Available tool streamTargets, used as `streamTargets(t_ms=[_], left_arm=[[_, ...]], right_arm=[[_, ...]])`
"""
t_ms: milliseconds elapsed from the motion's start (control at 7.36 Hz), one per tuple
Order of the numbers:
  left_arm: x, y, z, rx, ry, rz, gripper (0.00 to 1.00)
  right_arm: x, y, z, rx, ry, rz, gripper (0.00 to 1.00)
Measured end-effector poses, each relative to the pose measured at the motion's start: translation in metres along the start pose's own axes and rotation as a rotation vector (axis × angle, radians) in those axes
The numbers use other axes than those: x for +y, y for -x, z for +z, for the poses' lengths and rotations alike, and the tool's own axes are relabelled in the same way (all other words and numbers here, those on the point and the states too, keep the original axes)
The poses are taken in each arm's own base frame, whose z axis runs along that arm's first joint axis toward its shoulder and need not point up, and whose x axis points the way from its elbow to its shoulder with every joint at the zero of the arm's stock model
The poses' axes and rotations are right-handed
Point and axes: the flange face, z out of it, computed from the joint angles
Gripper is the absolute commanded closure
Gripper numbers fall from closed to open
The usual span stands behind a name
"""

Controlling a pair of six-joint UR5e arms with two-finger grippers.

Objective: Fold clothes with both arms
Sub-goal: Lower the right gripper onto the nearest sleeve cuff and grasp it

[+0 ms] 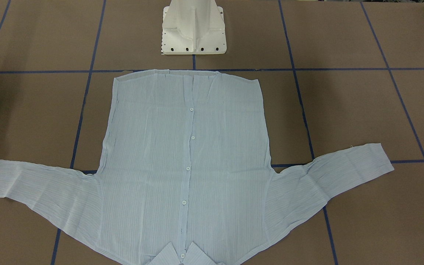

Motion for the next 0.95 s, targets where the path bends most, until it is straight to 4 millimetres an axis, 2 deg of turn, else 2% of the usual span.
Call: streamTargets(t_ms=[136,408,680,951], left_arm=[[0.0,0.0,0.0,0.0,-0.001,0.001,0.01],[-0.001,-0.001,-0.001,0.0,-0.003,0.001,0.01],[-0.002,-0.001,-0.001,0.0,-0.004,-0.003,0.01],[-0.002,-0.001,-0.002,0.0,-0.005,-0.003,0.01]], right_arm=[[0.0,0.0,0.0,-0.001,0.001,0.001,0.83],[-0.002,0.002,-0.001,-0.001,0.006,0.003,0.98],[-0.005,0.007,-0.005,-0.007,0.002,0.0,1.0],[-0.013,0.018,-0.021,-0.026,-0.03,-0.021,1.0]])
